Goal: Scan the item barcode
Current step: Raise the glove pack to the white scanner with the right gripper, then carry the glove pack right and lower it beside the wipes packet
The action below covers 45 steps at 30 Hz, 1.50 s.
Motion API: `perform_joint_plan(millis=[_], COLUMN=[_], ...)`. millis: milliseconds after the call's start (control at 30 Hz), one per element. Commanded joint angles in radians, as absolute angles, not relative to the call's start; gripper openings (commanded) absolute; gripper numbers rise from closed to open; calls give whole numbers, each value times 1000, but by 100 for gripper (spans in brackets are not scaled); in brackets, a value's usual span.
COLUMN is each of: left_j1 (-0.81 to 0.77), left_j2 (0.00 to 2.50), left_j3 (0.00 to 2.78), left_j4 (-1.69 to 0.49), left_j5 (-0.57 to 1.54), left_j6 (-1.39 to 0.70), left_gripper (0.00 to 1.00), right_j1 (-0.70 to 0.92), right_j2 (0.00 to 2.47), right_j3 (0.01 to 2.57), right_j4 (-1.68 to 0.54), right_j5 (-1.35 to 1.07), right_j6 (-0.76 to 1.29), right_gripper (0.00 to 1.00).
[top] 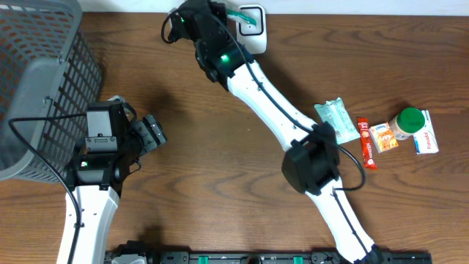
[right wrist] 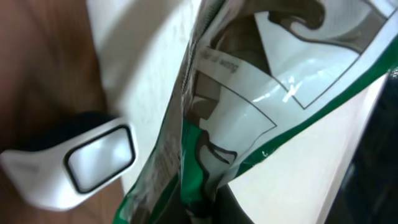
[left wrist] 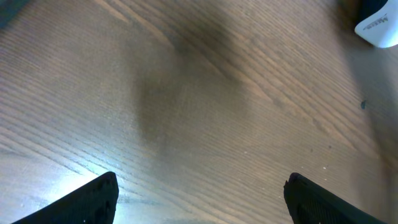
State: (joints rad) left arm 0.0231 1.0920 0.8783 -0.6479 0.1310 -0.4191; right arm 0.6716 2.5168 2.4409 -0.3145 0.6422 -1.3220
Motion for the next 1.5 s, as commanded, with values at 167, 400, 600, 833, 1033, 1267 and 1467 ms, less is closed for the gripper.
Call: perform_joint_plan(millis=[167,400,600,833,1033,1267,1467], left_j1=[27,27,27,27,27,27,27], left_j2=[1093,1093,1093,1093,1093,1093,1093], left_j3=[883,883,883,883,883,883,883], left_j4=[-651,-651,-651,-651,-651,-651,-651], left_j5=[121,121,121,121,121,121,121], left_j6=[-413,-413,-413,-413,-413,-413,-413], left_gripper=[87,87,87,87,87,87,87], right_j1=[601,561,559,566,562,553,542], right_j2=[2648,2697,2703,2703,2703,2703,2703], right_j3=[2453,2453,2453,2453,2453,2453,2453], right_j4=[-68,-46,-180,-297,-300,-294,-286], right_j5=[625,542,478,355,331,301,302], right_j6=[-1428,-1406,-1274,-1092,-1008,-907,-819], right_gripper=[1,1,1,1,1,1,1])
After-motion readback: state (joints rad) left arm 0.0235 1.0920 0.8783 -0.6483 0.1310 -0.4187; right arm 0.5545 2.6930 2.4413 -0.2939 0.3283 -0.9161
